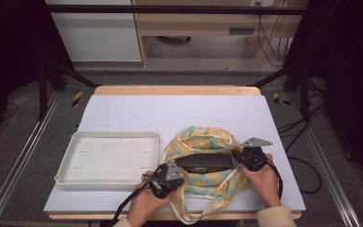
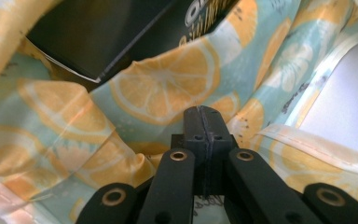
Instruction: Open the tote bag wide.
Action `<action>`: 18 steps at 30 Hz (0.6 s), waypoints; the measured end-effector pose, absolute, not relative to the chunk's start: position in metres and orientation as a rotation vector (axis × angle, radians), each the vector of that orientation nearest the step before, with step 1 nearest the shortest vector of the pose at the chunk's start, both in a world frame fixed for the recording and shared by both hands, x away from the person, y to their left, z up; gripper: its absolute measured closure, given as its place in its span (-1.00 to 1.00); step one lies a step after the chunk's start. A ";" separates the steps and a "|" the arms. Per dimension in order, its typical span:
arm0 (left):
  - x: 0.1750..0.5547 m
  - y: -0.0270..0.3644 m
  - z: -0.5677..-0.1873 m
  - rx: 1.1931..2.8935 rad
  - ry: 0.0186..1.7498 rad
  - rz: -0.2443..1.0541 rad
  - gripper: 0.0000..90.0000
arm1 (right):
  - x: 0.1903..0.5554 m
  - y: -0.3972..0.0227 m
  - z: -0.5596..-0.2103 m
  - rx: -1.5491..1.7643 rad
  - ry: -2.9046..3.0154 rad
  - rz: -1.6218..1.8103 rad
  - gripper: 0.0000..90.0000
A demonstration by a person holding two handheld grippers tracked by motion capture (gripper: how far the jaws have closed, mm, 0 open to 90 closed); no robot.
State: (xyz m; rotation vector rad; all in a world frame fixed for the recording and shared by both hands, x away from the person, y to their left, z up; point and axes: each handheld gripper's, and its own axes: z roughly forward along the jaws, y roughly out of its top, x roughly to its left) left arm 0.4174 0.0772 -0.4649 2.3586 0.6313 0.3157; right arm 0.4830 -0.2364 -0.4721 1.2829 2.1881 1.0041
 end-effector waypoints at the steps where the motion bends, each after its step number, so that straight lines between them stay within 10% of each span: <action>1: 0.417 0.077 -0.465 2.361 0.630 0.314 1.00 | 0.483 -0.236 -0.474 1.298 2.197 0.999 1.00; 18: 0.418 0.077 -0.470 2.382 0.639 0.292 1.00 | 0.467 -0.249 -0.462 1.297 2.048 1.024 1.00</action>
